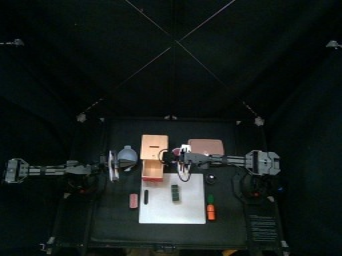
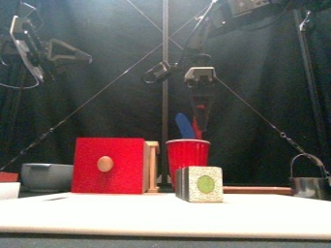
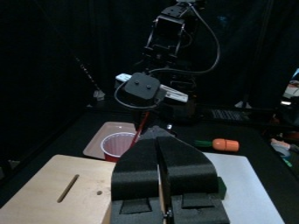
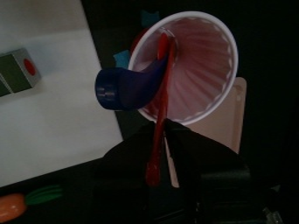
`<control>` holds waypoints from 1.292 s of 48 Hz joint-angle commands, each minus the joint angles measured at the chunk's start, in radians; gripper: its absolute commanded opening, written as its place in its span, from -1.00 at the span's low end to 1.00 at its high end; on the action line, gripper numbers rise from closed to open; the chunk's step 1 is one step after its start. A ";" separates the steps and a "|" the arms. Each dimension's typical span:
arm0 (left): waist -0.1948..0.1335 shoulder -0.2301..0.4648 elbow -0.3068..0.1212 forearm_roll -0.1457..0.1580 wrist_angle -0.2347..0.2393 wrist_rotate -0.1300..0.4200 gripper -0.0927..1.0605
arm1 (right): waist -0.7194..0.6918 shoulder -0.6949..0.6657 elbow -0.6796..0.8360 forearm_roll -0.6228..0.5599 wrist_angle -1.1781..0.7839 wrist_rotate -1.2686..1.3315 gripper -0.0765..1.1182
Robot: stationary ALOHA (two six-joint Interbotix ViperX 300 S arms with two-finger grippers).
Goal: Place sushi on board then cut the sushi with the knife then place the pieces on the plate
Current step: Grasp knife edge with left hand
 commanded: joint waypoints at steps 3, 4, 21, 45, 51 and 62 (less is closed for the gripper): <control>0.006 0.002 -0.011 0.000 -0.005 0.000 -0.66 | 0.006 -0.023 -0.032 0.002 0.006 0.000 0.07; 0.006 0.002 -0.011 -0.002 -0.005 0.000 -0.66 | 0.006 -0.023 -0.034 0.002 0.006 0.000 0.07; 0.008 0.002 -0.009 -0.002 -0.005 0.000 -0.66 | 0.011 -0.020 -0.035 0.002 0.017 -0.003 0.01; 0.012 0.002 -0.005 -0.002 -0.005 0.000 -0.66 | 0.035 -0.020 -0.043 0.014 0.008 -0.008 0.18; 0.017 0.002 -0.002 -0.002 -0.005 0.000 -0.66 | 0.037 -0.020 -0.041 0.011 0.009 -0.005 0.36; 0.018 0.002 0.000 -0.002 -0.003 -0.002 -0.66 | 0.037 -0.015 -0.051 0.009 0.009 -0.003 0.40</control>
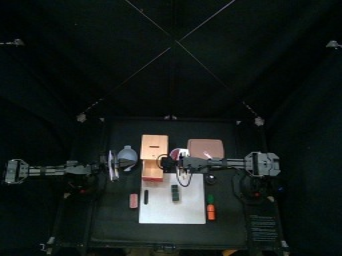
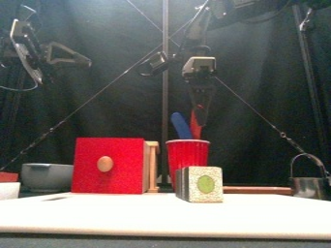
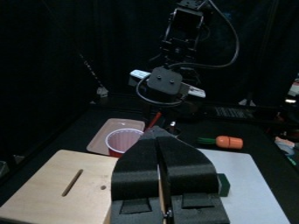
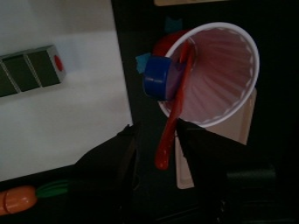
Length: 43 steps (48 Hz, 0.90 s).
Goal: Place sushi on board then cut the sushi with the knife then place the pieces on the plate
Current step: Grasp knife edge with left hand
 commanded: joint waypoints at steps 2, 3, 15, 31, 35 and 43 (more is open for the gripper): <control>0.003 0.003 -0.012 -0.002 -0.006 0.000 -0.66 | -0.002 -0.023 -0.035 -0.003 -0.003 0.006 0.40; 0.003 0.003 -0.012 -0.002 -0.006 0.000 -0.66 | -0.002 -0.021 -0.037 -0.003 -0.002 0.008 0.40; 0.003 0.003 -0.012 -0.002 -0.005 0.000 -0.66 | -0.008 0.002 -0.063 -0.012 0.005 0.023 0.39; 0.005 0.003 -0.011 -0.002 -0.006 0.002 -0.66 | -0.011 0.009 -0.069 -0.051 0.037 0.077 0.38; 0.005 0.003 -0.011 -0.002 -0.005 0.002 -0.66 | -0.009 0.011 -0.064 -0.052 0.038 0.077 0.32; 0.006 0.003 -0.011 -0.002 -0.006 0.000 -0.66 | -0.008 0.009 -0.061 -0.051 0.038 0.080 0.09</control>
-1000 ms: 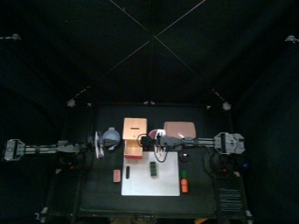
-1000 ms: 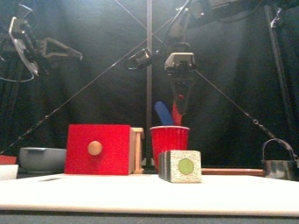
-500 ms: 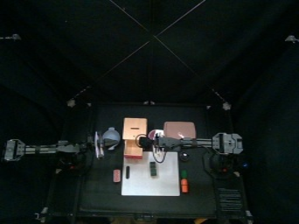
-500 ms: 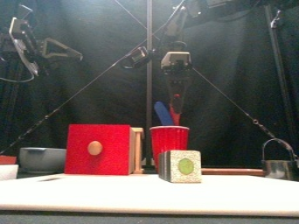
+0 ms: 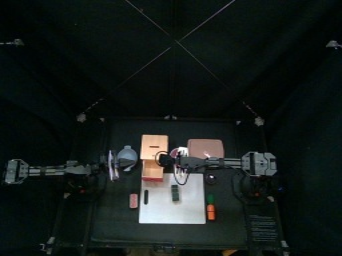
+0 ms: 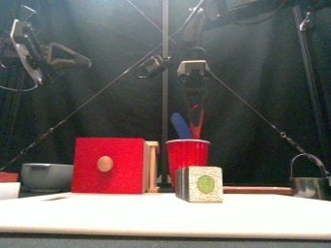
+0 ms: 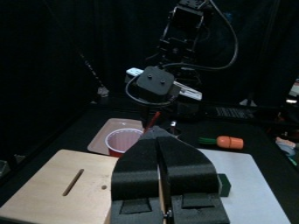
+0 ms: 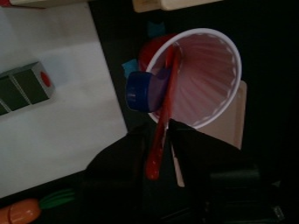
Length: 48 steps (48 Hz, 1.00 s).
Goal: Place sushi on board then cut the sushi with the knife then place the pieces on the plate
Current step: Grasp knife edge with left hand
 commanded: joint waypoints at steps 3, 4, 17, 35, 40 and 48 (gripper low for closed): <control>0.003 0.003 -0.011 0.000 -0.006 -0.002 -0.66 | -0.003 -0.025 -0.008 -0.002 0.000 0.002 0.03; 0.003 0.003 -0.011 0.000 -0.005 -0.002 -0.66 | -0.003 -0.026 -0.008 -0.003 0.000 0.002 0.01; 0.003 0.003 -0.011 0.000 -0.005 -0.002 -0.66 | 0.003 -0.046 0.000 -0.003 0.032 0.005 -0.02; 0.003 0.003 -0.009 0.000 -0.005 -0.006 -0.66 | 0.011 -0.204 0.021 -0.012 0.069 0.015 -0.02; 0.003 0.003 -0.009 0.000 -0.006 -0.006 -0.66 | 0.020 -0.270 0.048 -0.029 0.071 0.015 -0.02; 0.003 0.003 -0.023 0.000 -0.005 -0.008 -0.66 | 0.044 -0.399 0.118 -0.064 0.063 0.020 -0.02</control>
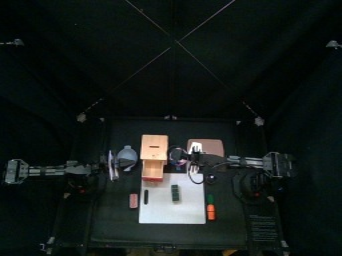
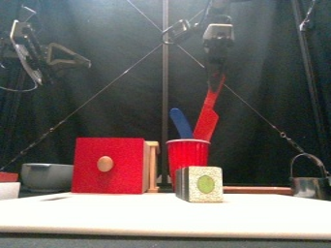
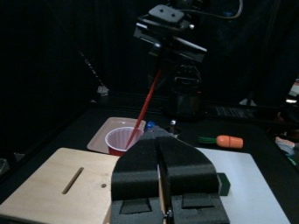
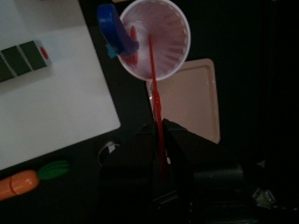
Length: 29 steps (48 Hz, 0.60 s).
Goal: Place sushi on board then cut the sushi with the knife then place the pieces on the plate
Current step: Grasp knife edge with left hand
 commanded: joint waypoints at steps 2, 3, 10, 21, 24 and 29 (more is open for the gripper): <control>0.003 0.002 -0.032 0.000 -0.005 -0.002 -0.66 | 0.020 -0.149 0.044 -0.021 -0.021 0.020 -0.02; 0.003 0.002 -0.034 0.000 -0.005 -0.003 -0.66 | 0.025 -0.166 0.054 -0.021 -0.029 0.028 -0.02; 0.002 0.005 -0.055 0.002 -0.005 0.002 -0.66 | 0.049 -0.296 0.129 -0.015 -0.097 0.094 -0.02; -0.011 0.038 -0.120 0.009 0.040 0.000 -0.66 | 0.114 -0.483 0.360 0.021 -0.416 0.163 -0.02; -0.018 0.061 -0.143 0.009 0.071 0.002 -0.66 | 0.118 -0.515 0.430 0.037 -0.545 0.163 -0.02; -0.034 0.117 -0.192 0.009 0.114 0.003 -0.63 | 0.115 -0.551 0.546 0.066 -0.764 0.161 -0.02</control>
